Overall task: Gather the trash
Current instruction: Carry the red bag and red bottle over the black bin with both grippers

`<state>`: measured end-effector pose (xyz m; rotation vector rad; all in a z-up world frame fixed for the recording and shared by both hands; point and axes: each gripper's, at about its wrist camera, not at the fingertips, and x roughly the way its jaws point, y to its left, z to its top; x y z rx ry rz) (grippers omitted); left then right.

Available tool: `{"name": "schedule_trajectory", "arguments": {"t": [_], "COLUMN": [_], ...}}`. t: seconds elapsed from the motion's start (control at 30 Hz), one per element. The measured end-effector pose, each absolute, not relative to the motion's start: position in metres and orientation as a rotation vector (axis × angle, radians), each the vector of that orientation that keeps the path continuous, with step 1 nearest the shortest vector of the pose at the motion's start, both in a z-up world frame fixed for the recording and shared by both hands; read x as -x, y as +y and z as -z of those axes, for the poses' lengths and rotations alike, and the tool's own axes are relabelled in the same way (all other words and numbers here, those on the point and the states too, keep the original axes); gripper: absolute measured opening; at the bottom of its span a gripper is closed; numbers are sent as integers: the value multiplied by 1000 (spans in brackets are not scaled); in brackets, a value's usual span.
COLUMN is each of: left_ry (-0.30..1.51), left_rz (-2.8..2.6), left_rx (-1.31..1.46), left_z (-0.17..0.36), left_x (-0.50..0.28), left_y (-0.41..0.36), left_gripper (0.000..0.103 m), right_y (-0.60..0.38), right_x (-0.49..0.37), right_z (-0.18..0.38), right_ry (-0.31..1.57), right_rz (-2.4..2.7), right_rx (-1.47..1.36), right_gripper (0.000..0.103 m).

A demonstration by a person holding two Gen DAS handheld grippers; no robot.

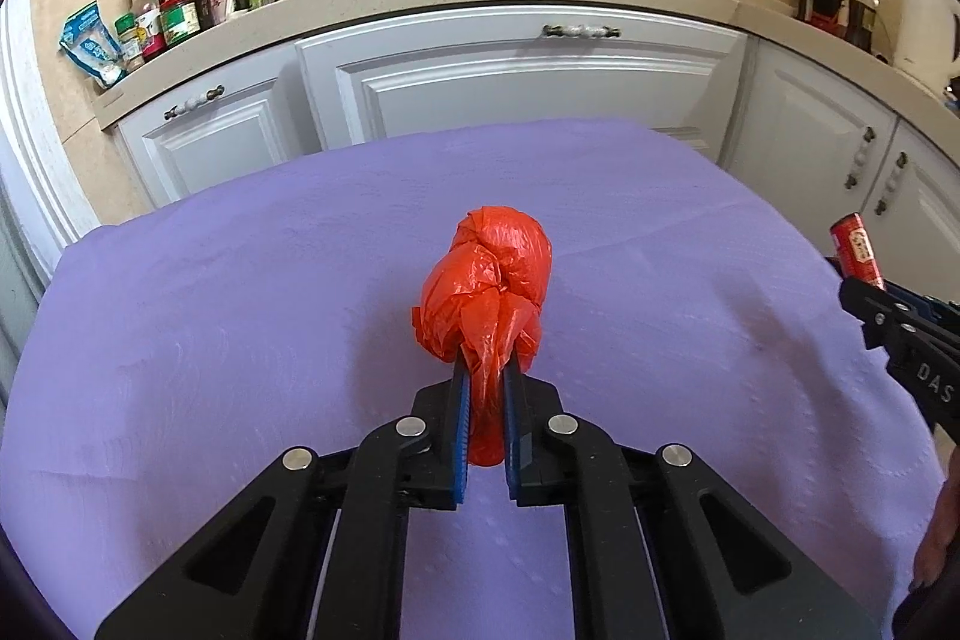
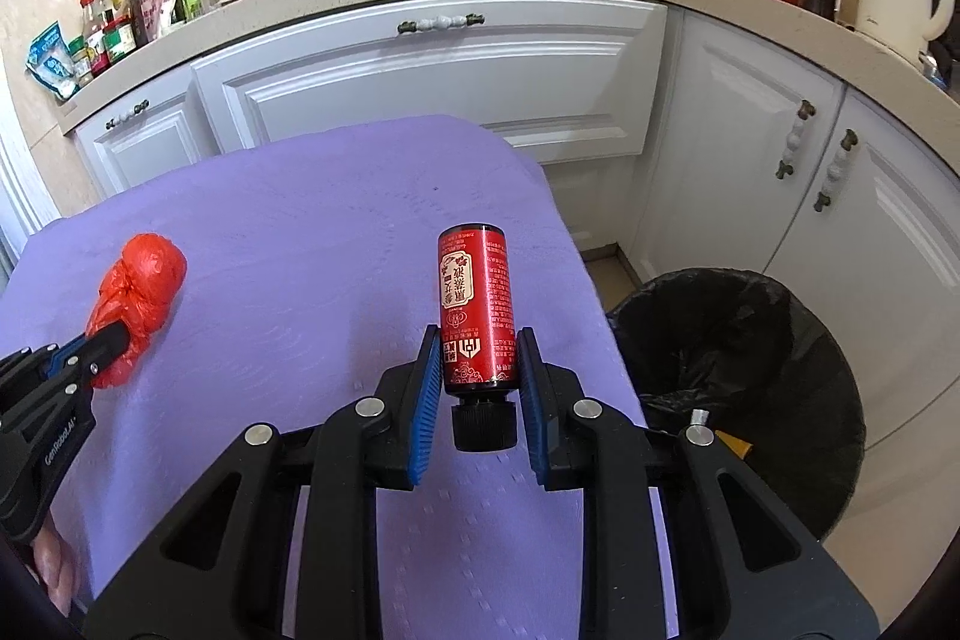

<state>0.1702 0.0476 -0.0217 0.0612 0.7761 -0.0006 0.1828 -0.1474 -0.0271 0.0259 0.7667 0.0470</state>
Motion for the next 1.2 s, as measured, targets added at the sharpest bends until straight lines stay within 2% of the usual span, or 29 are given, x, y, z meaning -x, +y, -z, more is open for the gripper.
{"name": "schedule_trajectory", "arguments": {"t": [0.63,1.2], "left_ry": [684,663], "left_rz": [256,372], "left_rx": [-108,-164], "left_z": [-5,1], "left_x": [-146,-155], "left_y": [-68,-164], "left_gripper": [9,9], "right_y": [-269,-339], "right_x": [-128,-129], "right_z": [4,14], "right_ry": [683,666], "right_rz": [218,305], "right_rx": [-93,-140], "right_gripper": [24,24]}}
